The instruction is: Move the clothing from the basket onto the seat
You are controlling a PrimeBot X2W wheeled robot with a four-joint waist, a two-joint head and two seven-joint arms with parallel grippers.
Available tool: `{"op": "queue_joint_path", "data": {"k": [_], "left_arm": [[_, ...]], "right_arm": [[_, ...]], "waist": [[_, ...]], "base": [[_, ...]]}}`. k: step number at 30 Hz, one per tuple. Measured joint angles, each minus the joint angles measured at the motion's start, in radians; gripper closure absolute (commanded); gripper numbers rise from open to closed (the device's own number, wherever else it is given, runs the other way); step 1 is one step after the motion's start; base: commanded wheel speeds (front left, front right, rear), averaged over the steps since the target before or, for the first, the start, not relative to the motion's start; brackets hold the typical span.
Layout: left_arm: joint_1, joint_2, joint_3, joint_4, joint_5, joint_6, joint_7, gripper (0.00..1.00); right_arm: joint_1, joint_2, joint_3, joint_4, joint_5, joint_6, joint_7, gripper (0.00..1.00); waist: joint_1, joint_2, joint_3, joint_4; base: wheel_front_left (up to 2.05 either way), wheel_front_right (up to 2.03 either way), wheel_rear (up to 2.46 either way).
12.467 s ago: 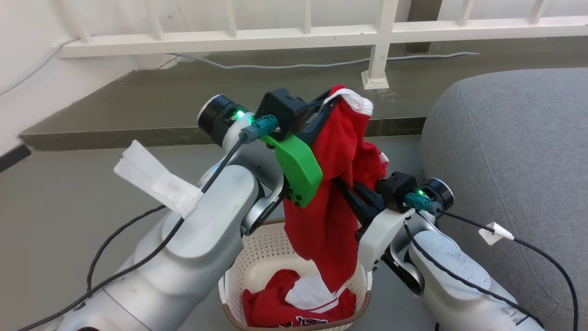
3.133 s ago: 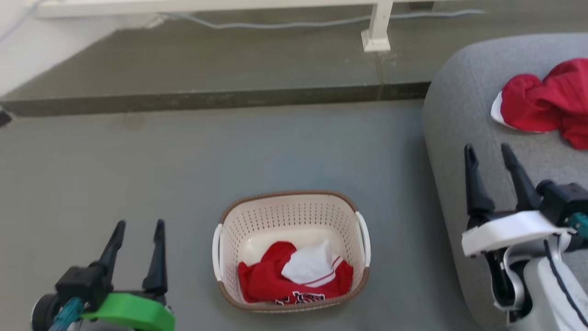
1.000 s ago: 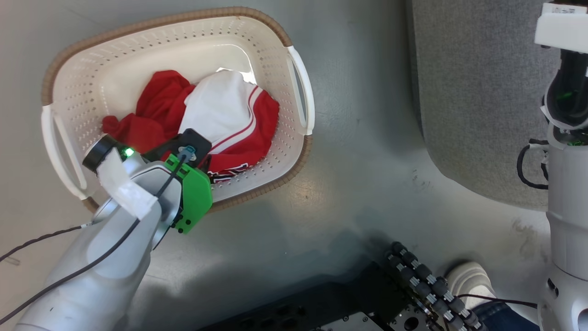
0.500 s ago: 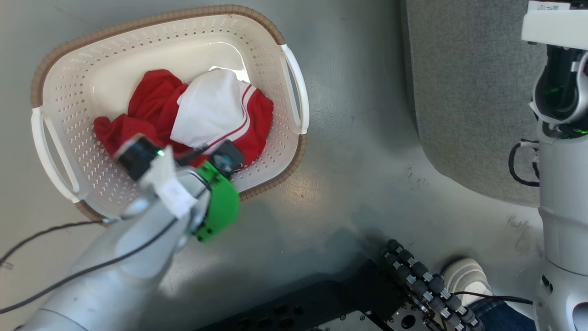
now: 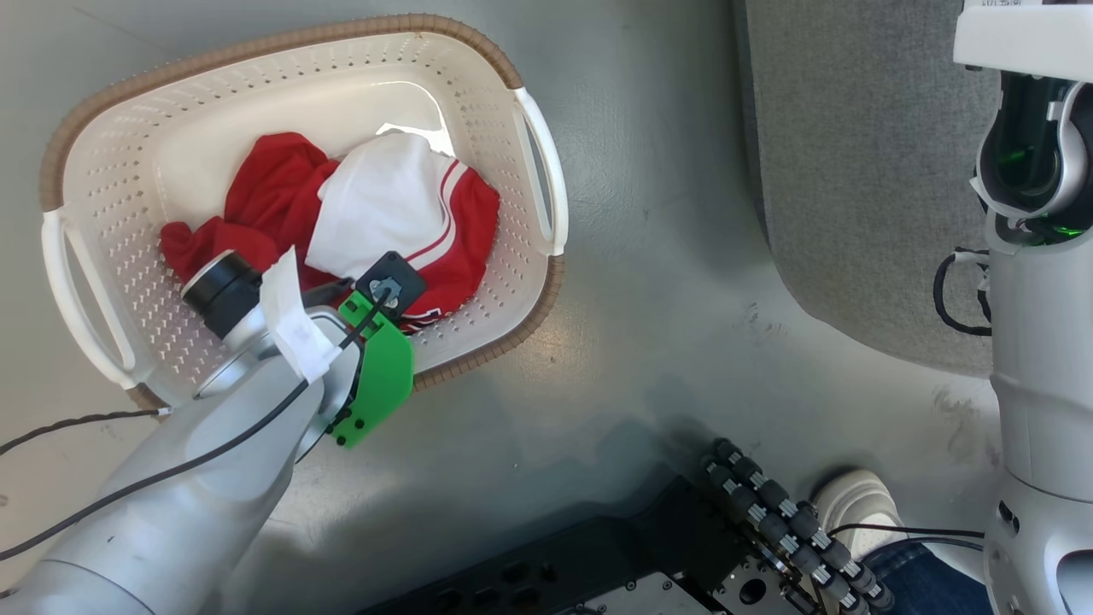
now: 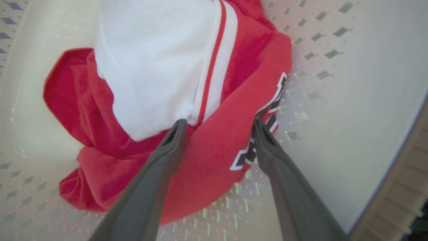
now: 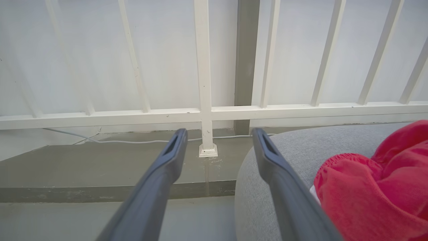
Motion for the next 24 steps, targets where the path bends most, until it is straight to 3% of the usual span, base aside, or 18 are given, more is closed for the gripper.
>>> {"op": "queue_joint_path", "data": {"k": [7, 8, 10, 11, 17, 24], "left_arm": [[-0.022, 0.011, -0.057, 0.011, -0.040, 0.000, 0.030, 0.00], [-0.024, 0.011, -0.060, 0.012, -0.043, 0.000, 0.028, 0.15], [-0.032, 0.013, -0.064, 0.017, -0.051, 0.000, 0.026, 0.78], [-0.035, 0.014, -0.067, 0.020, -0.052, 0.000, 0.023, 1.00], [-0.053, 0.009, -0.052, 0.015, -0.088, 0.000, -0.044, 1.00], [-0.092, -0.022, 0.031, -0.002, -0.128, 0.000, -0.153, 1.00]], "right_arm": [[-0.003, 0.003, 0.002, 0.010, 0.000, 0.000, -0.001, 0.00], [-0.004, 0.003, 0.002, 0.011, 0.000, 0.000, -0.002, 0.00], [-0.005, 0.004, 0.004, 0.013, 0.000, 0.000, -0.003, 0.00], [-0.006, 0.004, 0.005, 0.014, 0.000, 0.000, -0.006, 0.00], [-0.007, 0.005, -0.002, 0.037, -0.002, 0.000, -0.010, 0.00], [-0.007, 0.001, -0.016, 0.057, -0.008, 0.000, -0.011, 0.00]], "waist": [[0.0000, 0.0000, 0.015, -0.010], [0.0000, 0.0000, 0.016, -0.010], [0.0000, 0.0000, 0.018, -0.011], [0.0000, 0.0000, 0.019, -0.012], [0.0000, 0.0000, 0.017, -0.006], [0.0000, 0.0000, -0.010, 0.016]], "base": [[0.00, 0.00, 0.00], [0.00, 0.00, 0.00], [0.00, 0.00, 0.00], [0.00, 0.00, 0.00], [0.00, 0.00, 0.00], [0.00, 0.00, 0.00]]}}
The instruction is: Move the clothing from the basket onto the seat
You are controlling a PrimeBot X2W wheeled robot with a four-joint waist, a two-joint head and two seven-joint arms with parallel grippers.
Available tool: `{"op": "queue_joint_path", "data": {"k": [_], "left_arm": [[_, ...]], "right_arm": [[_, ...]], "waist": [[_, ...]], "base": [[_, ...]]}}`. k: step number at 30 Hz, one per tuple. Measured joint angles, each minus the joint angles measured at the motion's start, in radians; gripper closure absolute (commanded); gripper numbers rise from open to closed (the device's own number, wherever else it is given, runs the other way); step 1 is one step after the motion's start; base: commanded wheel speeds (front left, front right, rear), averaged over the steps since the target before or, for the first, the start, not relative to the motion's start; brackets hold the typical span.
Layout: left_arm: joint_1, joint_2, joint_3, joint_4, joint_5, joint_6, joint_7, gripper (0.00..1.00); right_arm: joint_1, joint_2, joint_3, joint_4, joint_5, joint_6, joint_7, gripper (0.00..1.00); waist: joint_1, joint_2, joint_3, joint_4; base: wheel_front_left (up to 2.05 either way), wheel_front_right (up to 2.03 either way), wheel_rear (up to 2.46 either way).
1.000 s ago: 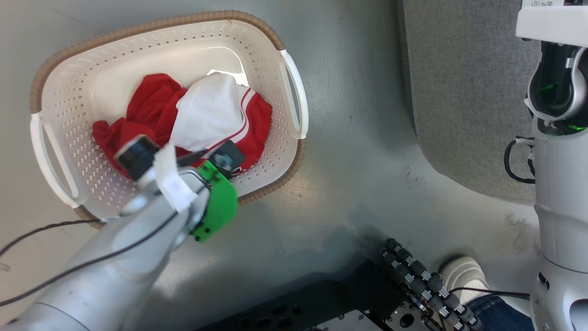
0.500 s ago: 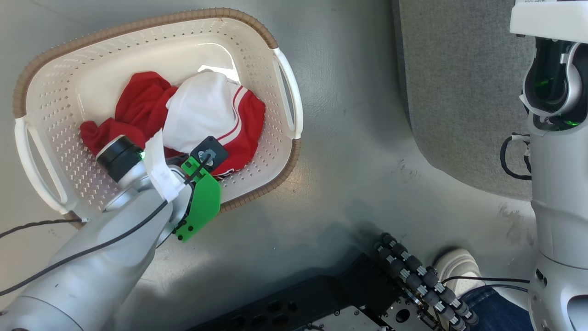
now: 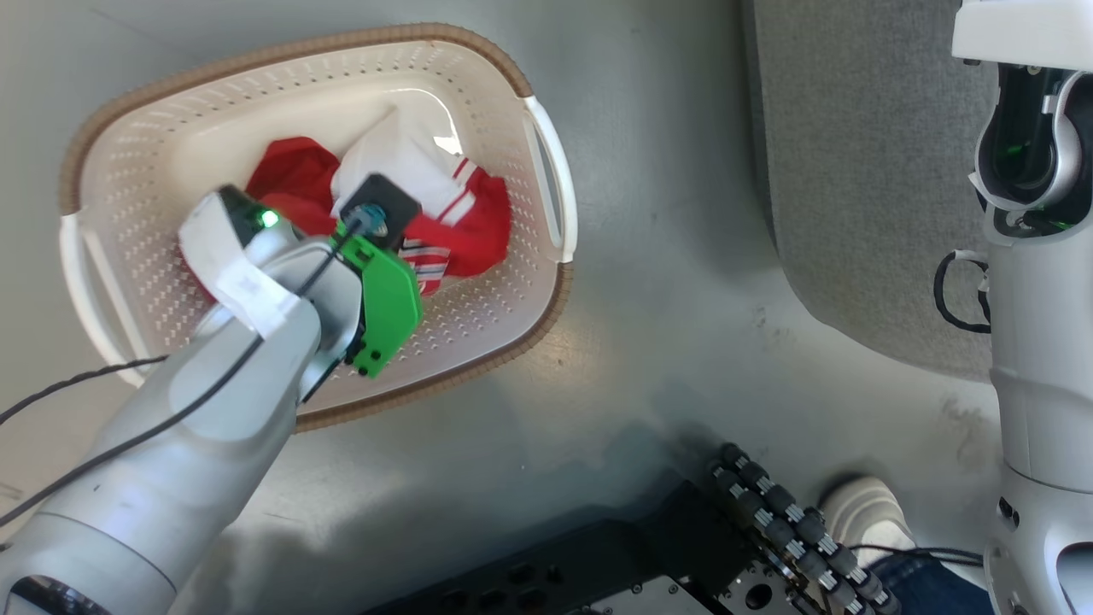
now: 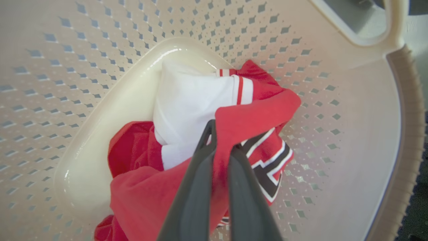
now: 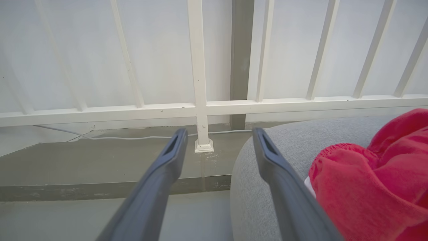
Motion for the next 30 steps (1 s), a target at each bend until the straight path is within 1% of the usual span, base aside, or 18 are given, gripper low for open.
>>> {"op": "queue_joint_path", "data": {"k": [3, 4, 13, 16, 18, 24, 30], "left_arm": [[-0.009, -0.007, 0.023, -0.004, -0.025, 0.000, -0.044, 1.00], [-0.009, -0.007, 0.023, -0.004, -0.025, 0.000, -0.044, 1.00], [-0.009, -0.041, 0.091, -0.026, -0.053, 0.002, -0.171, 1.00], [-0.009, -0.053, 0.110, -0.026, -0.059, 0.003, -0.201, 1.00], [-0.009, -0.059, 0.123, -0.026, -0.078, 0.012, -0.223, 1.00], [-0.009, -0.063, 0.162, -0.030, -0.101, 0.027, -0.273, 1.00], [-0.010, -0.073, 0.172, -0.032, -0.101, 0.036, -0.300, 1.00]], "right_arm": [[0.000, -0.003, -0.003, 0.016, -0.004, 0.000, -0.002, 0.00], [0.000, -0.003, -0.003, 0.016, -0.004, 0.000, -0.002, 0.00], [0.010, -0.020, -0.008, 0.061, -0.027, 0.002, -0.002, 0.00], [0.021, -0.026, -0.008, 0.076, -0.031, 0.012, -0.002, 0.00], [0.039, -0.027, -0.009, 0.091, -0.033, 0.012, -0.002, 0.00], [0.093, -0.028, -0.010, 0.130, -0.039, 0.018, -0.002, 0.00], [0.147, -0.028, -0.009, 0.166, -0.041, 0.023, -0.002, 0.00]], "waist": [[0.0000, 0.0000, -0.017, 0.012], [0.0000, 0.0000, -0.017, 0.012], [0.0000, 0.0000, -0.092, 0.054], [0.0000, 0.0000, -0.123, 0.070], [0.0000, 0.0000, -0.145, 0.082], [0.0000, 0.0000, -0.221, 0.115], [0.0000, 0.0000, -0.303, 0.147]], "base": [[0.00, 0.00, 0.00], [0.00, 0.00, 0.00], [0.00, 0.00, 0.00], [0.00, 0.00, 0.00], [0.00, 0.00, 0.00], [0.00, 0.00, 0.00], [0.00, 0.00, 0.00]]}}
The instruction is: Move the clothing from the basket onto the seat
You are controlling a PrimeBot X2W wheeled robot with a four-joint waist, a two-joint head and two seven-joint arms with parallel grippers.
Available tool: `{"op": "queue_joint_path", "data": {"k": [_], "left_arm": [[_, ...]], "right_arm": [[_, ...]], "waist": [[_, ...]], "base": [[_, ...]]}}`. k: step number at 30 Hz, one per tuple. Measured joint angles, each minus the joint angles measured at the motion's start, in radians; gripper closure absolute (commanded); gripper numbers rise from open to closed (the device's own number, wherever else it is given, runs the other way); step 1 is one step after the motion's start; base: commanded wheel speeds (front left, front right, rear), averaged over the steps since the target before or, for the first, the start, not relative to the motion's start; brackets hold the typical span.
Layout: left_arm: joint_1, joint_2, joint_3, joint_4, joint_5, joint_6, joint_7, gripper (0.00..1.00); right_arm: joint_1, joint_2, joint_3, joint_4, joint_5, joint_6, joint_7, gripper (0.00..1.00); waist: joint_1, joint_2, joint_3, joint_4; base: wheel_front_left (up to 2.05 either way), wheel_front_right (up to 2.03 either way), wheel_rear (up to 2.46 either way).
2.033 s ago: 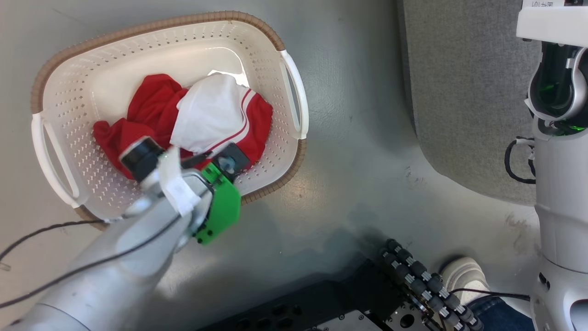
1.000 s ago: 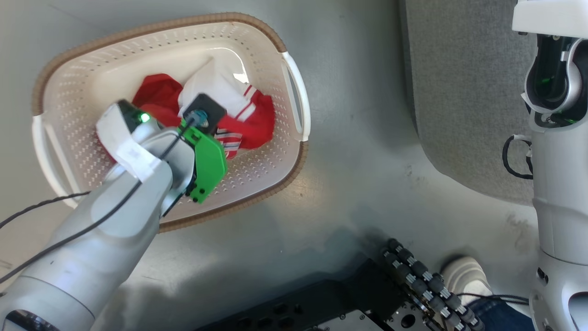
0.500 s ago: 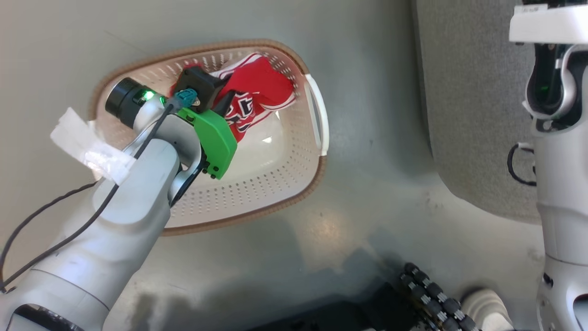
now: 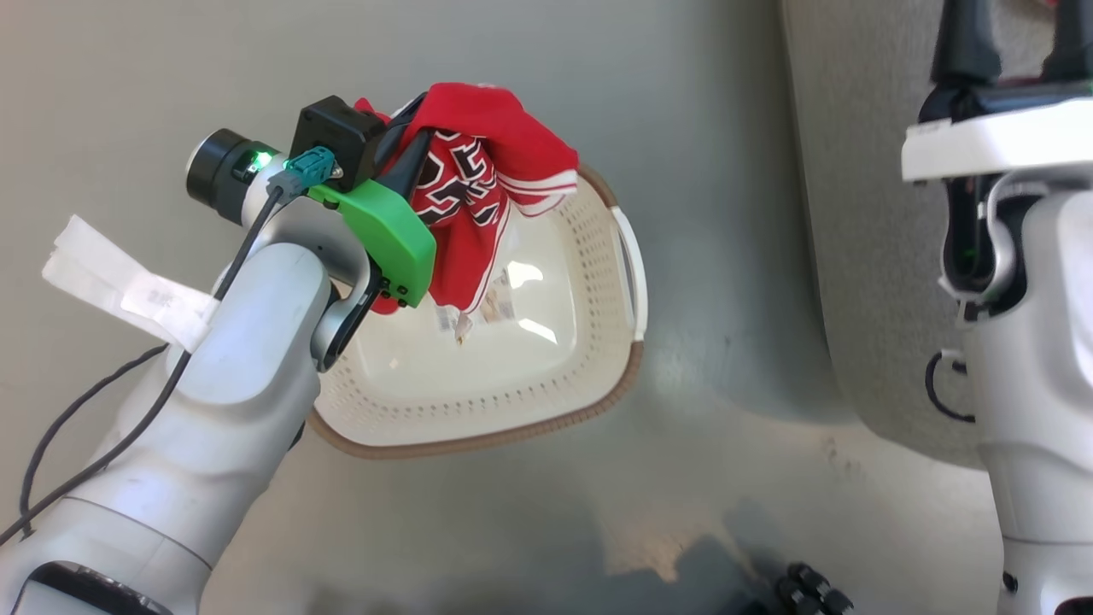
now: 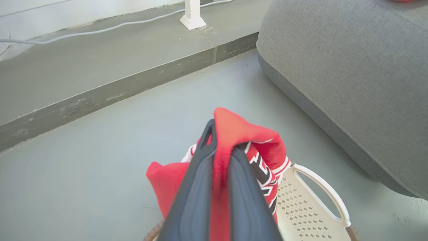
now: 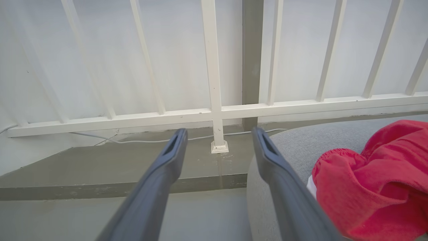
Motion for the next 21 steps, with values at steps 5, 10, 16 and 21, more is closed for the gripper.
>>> {"op": "queue_joint_path", "data": {"k": [5, 10, 16, 21], "left_arm": [[0.000, -0.012, 0.008, -0.001, -0.008, 0.002, -0.014, 1.00], [0.000, -0.019, 0.025, -0.002, -0.018, 0.002, -0.022, 1.00], [0.001, -0.031, 0.033, -0.001, -0.050, 0.009, -0.030, 1.00], [0.005, -0.046, 0.032, 0.002, -0.059, 0.009, -0.031, 1.00]], "right_arm": [[0.036, 0.000, 0.006, 0.024, -0.005, 0.012, 0.000, 0.00], [0.083, 0.004, 0.022, 0.056, -0.006, 0.021, 0.000, 0.00], [0.149, 0.010, 0.031, 0.096, -0.006, 0.024, 0.000, 0.00], [0.207, 0.022, 0.039, 0.131, -0.006, 0.030, 0.000, 0.00]], "waist": [[-0.0001, 0.0000, -0.071, 0.025], [-0.0001, 0.0000, -0.156, 0.055], [0.0000, 0.0000, -0.243, 0.082], [-0.0001, 0.0000, -0.315, 0.104]], "base": [[0.00, 0.00, 0.00], [0.00, 0.00, 0.00], [0.00, 0.00, 0.00], [0.00, 0.00, 0.00]]}}
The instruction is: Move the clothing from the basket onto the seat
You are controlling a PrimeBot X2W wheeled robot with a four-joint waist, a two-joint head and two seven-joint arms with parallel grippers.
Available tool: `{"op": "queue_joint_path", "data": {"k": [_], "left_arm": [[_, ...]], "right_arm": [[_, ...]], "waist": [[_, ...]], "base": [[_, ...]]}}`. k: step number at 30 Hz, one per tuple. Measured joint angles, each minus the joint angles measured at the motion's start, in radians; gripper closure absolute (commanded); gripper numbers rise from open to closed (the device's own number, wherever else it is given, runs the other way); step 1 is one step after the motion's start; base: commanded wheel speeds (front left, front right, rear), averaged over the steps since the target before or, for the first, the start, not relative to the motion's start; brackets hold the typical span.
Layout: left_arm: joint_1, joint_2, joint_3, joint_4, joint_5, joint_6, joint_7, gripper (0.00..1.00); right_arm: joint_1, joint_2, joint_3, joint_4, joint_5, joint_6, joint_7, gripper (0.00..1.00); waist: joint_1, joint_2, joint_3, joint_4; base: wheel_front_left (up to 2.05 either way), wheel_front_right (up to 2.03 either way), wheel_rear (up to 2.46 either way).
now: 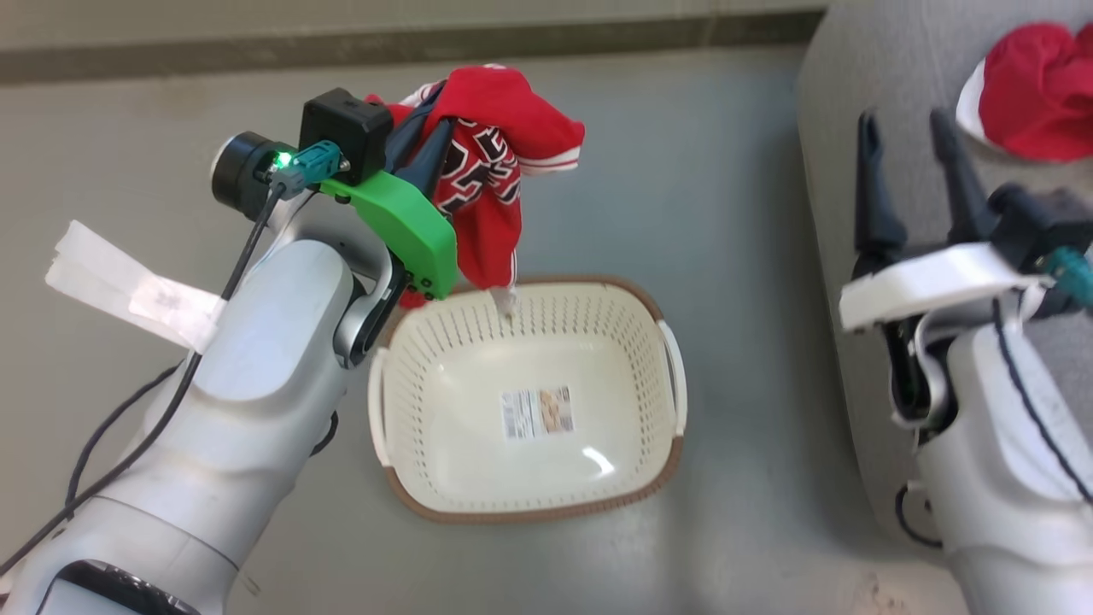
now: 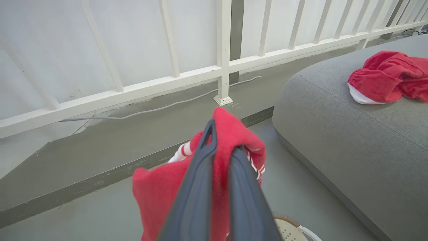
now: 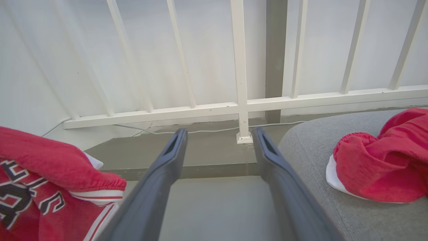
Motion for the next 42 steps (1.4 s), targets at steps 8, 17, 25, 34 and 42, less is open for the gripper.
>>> {"op": "queue_joint_path", "data": {"k": [8, 17, 25, 34, 42], "left_arm": [[0.054, -0.002, -0.004, 0.010, -0.010, 0.000, 0.000, 1.00], [0.105, -0.012, -0.015, 0.012, -0.048, -0.002, 0.017, 1.00], [0.120, -0.040, -0.035, -0.012, -0.072, -0.009, 0.066, 1.00], [0.126, -0.058, -0.064, -0.048, -0.078, -0.009, 0.104, 1.00], [0.130, -0.064, -0.084, -0.078, -0.081, -0.009, 0.122, 1.00]], "right_arm": [[0.082, 0.012, 0.021, 0.052, 0.001, 0.009, 0.000, 0.00], [0.162, 0.030, 0.068, 0.111, 0.002, 0.022, 0.000, 0.00], [0.189, 0.039, 0.144, 0.112, 0.002, 0.053, 0.012, 0.00], [0.188, 0.045, 0.268, 0.102, 0.000, 0.089, 0.037, 0.00], [0.188, 0.045, 0.353, 0.099, 0.000, 0.105, 0.058, 0.00]], "waist": [[0.0000, 0.0000, -0.116, 0.030], [0.0000, 0.0000, -0.247, 0.049], [0.0000, 0.0000, -0.343, 0.048], [0.0000, 0.0000, -0.371, 0.012], [0.0000, 0.0000, -0.371, 0.004]], "base": [[0.00, 0.00, 0.00], [0.00, 0.00, 0.00], [0.00, 0.00, 0.00], [0.00, 0.00, 0.00], [0.00, 0.00, 0.00]]}}
